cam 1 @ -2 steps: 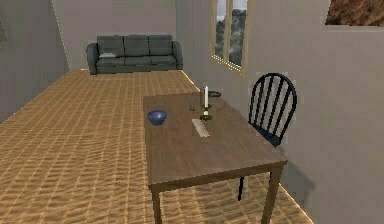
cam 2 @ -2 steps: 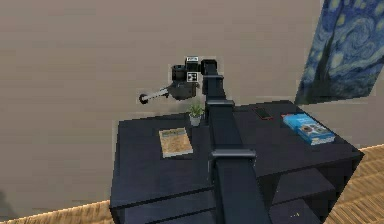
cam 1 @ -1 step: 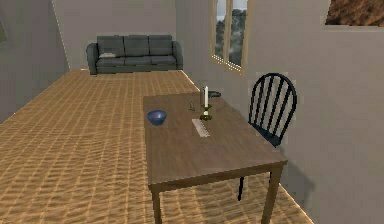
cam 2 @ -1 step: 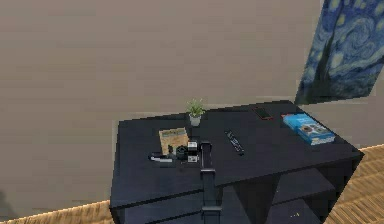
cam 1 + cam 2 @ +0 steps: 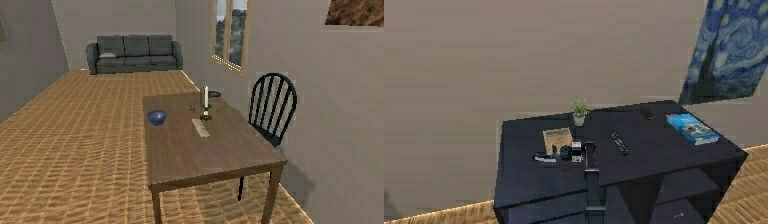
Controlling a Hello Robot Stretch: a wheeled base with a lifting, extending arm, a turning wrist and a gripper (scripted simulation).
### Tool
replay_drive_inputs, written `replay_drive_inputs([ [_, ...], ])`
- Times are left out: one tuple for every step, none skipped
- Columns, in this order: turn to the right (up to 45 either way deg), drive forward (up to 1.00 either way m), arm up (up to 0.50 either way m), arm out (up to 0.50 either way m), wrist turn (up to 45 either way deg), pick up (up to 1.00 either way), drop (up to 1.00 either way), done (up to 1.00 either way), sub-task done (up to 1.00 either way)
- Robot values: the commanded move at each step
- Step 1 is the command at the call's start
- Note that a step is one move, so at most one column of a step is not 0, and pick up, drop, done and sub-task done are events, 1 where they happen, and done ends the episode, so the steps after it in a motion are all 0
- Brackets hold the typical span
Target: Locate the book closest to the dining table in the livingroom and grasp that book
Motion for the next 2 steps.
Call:
replay_drive_inputs([
  [0.0, 0.0, 0.1, 0.0, 0.0, 0.0, 0.0, 0.0, 0.0],
  [0.0, 0.0, 0.0, 0.0, 0.0, 0.0, 0.0, 1.0, 0.0],
])
